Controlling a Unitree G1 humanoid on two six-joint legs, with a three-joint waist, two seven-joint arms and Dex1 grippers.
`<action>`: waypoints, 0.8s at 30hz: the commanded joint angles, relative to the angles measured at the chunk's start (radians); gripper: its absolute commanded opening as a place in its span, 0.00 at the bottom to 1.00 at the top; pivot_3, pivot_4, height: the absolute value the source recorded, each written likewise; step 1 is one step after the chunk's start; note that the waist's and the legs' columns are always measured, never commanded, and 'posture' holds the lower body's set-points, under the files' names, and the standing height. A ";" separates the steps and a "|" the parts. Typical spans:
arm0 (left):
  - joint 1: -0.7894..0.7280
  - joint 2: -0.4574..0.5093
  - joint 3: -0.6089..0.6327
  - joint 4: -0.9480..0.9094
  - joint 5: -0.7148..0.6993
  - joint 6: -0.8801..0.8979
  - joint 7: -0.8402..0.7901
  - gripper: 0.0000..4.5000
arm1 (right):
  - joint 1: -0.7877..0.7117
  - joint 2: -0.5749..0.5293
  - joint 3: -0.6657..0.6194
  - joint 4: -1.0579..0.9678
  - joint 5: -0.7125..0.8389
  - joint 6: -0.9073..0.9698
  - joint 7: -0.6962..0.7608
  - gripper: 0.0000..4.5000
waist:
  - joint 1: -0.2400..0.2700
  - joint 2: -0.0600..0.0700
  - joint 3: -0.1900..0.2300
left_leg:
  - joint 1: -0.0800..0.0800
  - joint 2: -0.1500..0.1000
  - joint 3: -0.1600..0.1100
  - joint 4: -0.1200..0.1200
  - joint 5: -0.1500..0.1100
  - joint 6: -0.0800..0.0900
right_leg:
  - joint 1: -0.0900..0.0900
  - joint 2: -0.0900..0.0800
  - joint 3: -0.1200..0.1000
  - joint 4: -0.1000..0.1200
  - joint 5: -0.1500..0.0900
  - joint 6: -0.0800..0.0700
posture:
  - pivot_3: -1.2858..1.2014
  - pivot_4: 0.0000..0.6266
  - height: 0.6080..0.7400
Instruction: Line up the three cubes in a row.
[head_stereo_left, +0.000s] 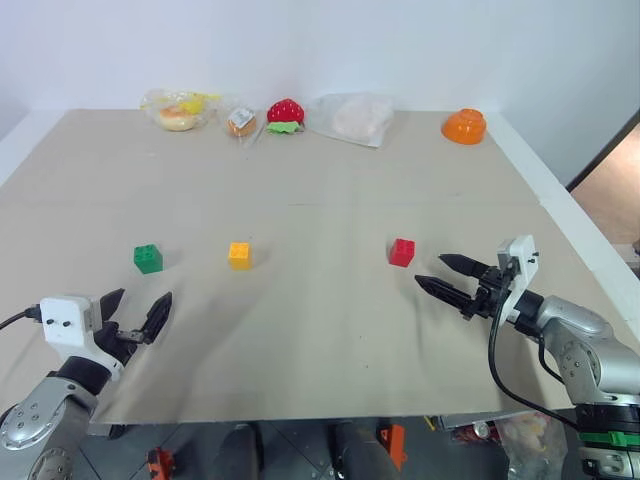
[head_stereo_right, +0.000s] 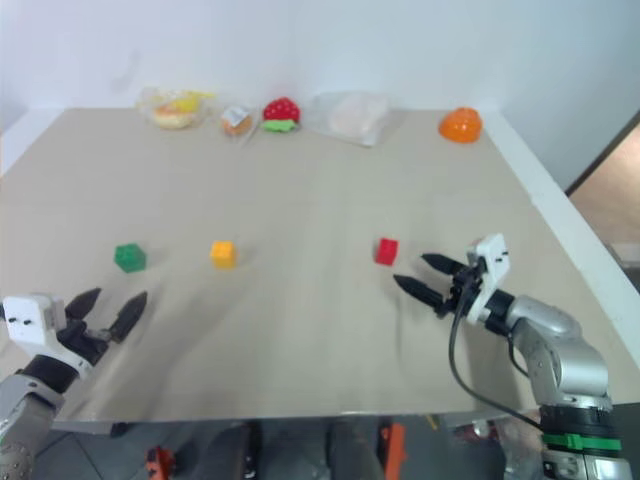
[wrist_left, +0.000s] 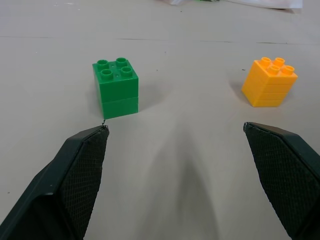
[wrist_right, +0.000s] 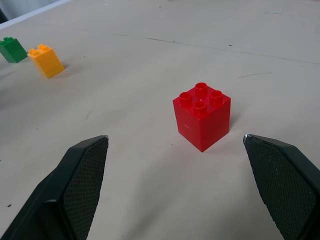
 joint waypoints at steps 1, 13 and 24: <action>-0.015 -0.008 -0.002 0.015 0.000 -0.028 -0.019 0.99 | 0.006 -0.018 -0.032 -0.021 -0.009 -0.024 0.005 1.00 | 0.000 0.000 0.000 | 0.000 0.000 0.000 0.000 0.000 0.000 | 0.000 0.000 0.000 0.000 0.000 0.000 | 0.52 0.24 1.00; -0.209 0.160 -0.264 0.021 -0.019 -0.111 -0.500 0.99 | -0.019 -0.093 0.017 0.047 -0.130 -0.087 0.074 1.00 | 0.003 0.001 0.000 | 0.001 -0.001 0.002 0.004 0.001 0.001 | 0.001 -0.001 0.003 0.002 0.001 -0.002 | 0.52 0.24 1.00; -0.627 0.189 -0.469 0.255 -0.016 -0.101 -0.823 0.99 | -0.313 -0.053 0.178 0.398 -0.266 -0.232 0.195 1.00 | -0.003 0.002 0.000 | 0.001 -0.001 0.000 0.005 0.002 0.002 | 0.001 0.005 0.005 0.006 0.002 0.002 | 0.52 0.24 1.00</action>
